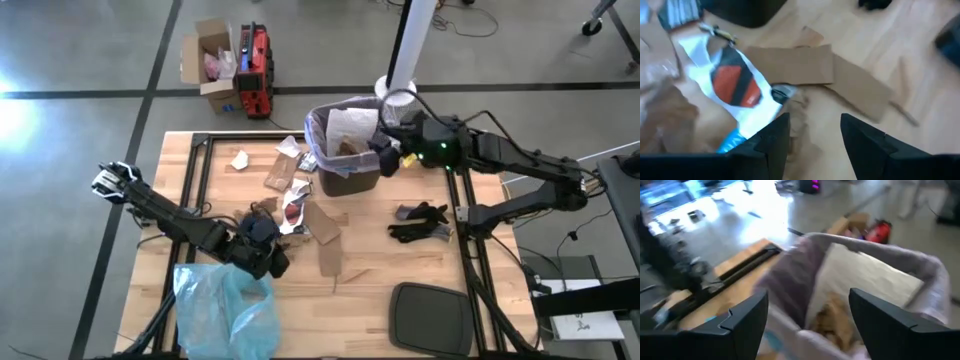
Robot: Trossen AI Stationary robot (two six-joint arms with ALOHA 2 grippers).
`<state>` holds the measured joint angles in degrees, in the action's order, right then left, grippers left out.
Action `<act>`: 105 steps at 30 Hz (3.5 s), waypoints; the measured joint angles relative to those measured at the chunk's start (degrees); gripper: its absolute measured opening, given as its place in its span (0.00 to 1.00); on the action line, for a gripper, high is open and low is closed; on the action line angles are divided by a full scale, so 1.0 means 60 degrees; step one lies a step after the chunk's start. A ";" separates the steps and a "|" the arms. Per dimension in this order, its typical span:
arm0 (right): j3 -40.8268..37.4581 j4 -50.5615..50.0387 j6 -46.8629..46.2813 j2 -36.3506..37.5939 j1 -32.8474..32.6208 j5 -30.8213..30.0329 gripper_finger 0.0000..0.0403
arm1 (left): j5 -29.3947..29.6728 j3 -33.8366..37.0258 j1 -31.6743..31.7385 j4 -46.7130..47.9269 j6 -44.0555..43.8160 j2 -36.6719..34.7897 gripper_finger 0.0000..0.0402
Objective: Place trash/remove bag and relplace
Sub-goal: Put the white paper into the trash bin, then put the cardboard into the trash bin
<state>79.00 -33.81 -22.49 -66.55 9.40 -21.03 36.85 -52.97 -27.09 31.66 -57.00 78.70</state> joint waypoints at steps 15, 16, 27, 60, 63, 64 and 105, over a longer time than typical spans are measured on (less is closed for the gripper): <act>0.0000 0.2583 0.0916 -0.0163 -0.4186 -0.0518 0.64 | 0.2141 0.1079 0.0038 -0.2369 0.3183 0.1579 0.39; -0.0003 0.2535 0.0926 -0.0186 -0.4397 -0.0724 0.63 | 0.2200 0.1130 0.0070 -0.2310 0.3327 0.1702 0.38; -0.0004 0.2527 0.0736 -0.0460 -0.5255 -0.1275 0.60 | 0.1675 0.1356 0.0573 -0.2523 0.3421 0.2417 0.34; -0.1524 -0.3533 -0.4399 -0.1220 -0.6304 -0.1981 0.57 | -0.0244 -0.1370 0.1485 -0.3348 0.7124 0.1233 0.00; -0.2610 -0.2857 -0.5380 -0.1379 -0.6301 -0.1719 0.56 | -0.0225 -0.2329 0.1519 -0.3152 0.8204 0.1001 0.00; -0.2989 -0.2544 -0.5668 -0.1434 -0.6301 -0.1508 0.56 | -0.0225 -0.2641 0.1549 -0.3143 0.8495 0.0954 0.00; -0.5107 0.3124 -0.7519 -0.3481 -0.6858 -0.0857 0.44 | -0.2500 -0.9547 0.6035 0.1095 0.7655 0.3679 0.13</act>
<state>48.36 -15.07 -67.60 -87.44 -31.75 -26.17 21.85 -110.26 9.12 38.23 -11.07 100.77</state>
